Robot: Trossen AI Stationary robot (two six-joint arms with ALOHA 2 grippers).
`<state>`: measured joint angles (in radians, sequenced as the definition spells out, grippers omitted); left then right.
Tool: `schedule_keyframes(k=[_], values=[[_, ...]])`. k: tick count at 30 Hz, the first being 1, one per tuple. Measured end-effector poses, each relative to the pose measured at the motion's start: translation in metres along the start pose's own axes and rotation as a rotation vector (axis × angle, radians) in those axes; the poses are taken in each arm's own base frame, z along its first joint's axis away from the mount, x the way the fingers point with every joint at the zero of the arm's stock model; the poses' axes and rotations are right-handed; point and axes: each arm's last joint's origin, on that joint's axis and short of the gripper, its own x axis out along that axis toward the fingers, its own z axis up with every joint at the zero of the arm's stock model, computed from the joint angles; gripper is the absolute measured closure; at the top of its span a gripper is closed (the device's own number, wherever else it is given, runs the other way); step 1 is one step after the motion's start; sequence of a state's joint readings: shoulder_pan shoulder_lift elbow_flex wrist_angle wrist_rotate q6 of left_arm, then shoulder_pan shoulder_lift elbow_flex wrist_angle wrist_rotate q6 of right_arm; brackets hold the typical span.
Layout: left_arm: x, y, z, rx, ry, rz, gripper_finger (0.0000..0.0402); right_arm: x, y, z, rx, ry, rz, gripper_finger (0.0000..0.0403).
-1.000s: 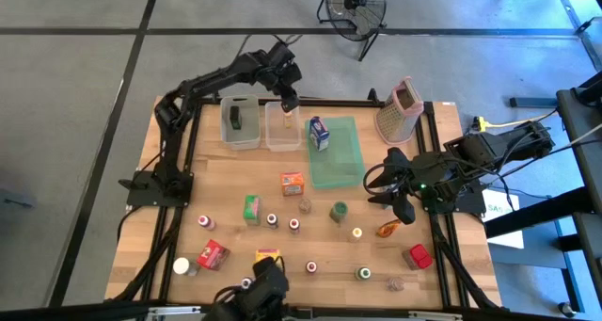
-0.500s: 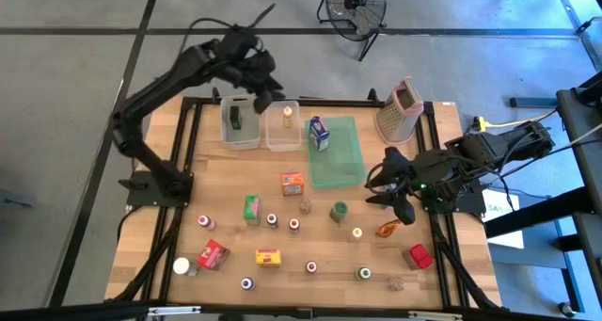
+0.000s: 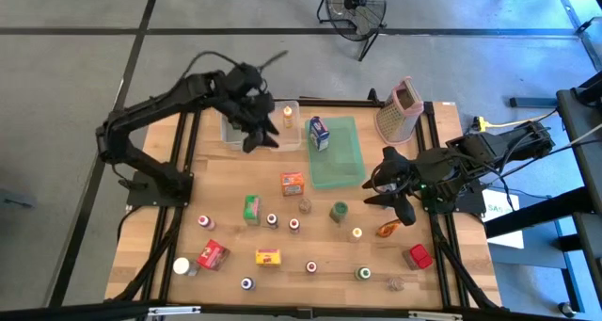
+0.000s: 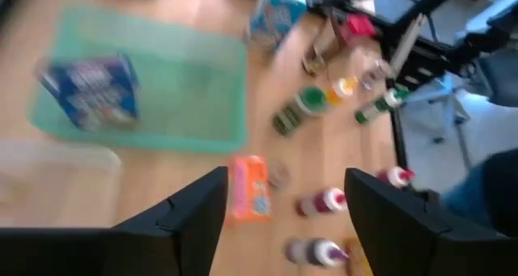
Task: Pick & Place Kitchen Items
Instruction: Put the green spice bottle into the gray bin
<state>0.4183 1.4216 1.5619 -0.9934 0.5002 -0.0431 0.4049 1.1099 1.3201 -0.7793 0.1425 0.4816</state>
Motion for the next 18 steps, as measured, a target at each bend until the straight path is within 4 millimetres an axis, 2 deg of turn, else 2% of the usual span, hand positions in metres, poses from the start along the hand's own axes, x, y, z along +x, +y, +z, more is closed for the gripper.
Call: schedule_keyframes(k=[3, 7, 14, 18], values=[[0.008, -0.01, -0.003, -0.01, 0.031, -0.025, 0.0155, 0.0, 0.0, -0.001, 0.008, 0.007, -0.004, 0.0208], [0.007, -0.036, -0.005, 0.005, 0.008, -0.06, 0.0157, 0.0, -0.002, -0.004, 0.057, 0.041, -0.023, 0.0208], [-0.016, -0.087, -0.021, 0.065, -0.091, 0.062, 0.0155, 0.006, -0.001, -0.012, 0.096, 0.122, -0.059, 0.0208], [-0.026, -0.112, -0.033, 0.078, -0.135, 0.086, 0.0157, 0.019, 0.002, -0.012, 0.129, 0.138, -0.071, 0.0208]])
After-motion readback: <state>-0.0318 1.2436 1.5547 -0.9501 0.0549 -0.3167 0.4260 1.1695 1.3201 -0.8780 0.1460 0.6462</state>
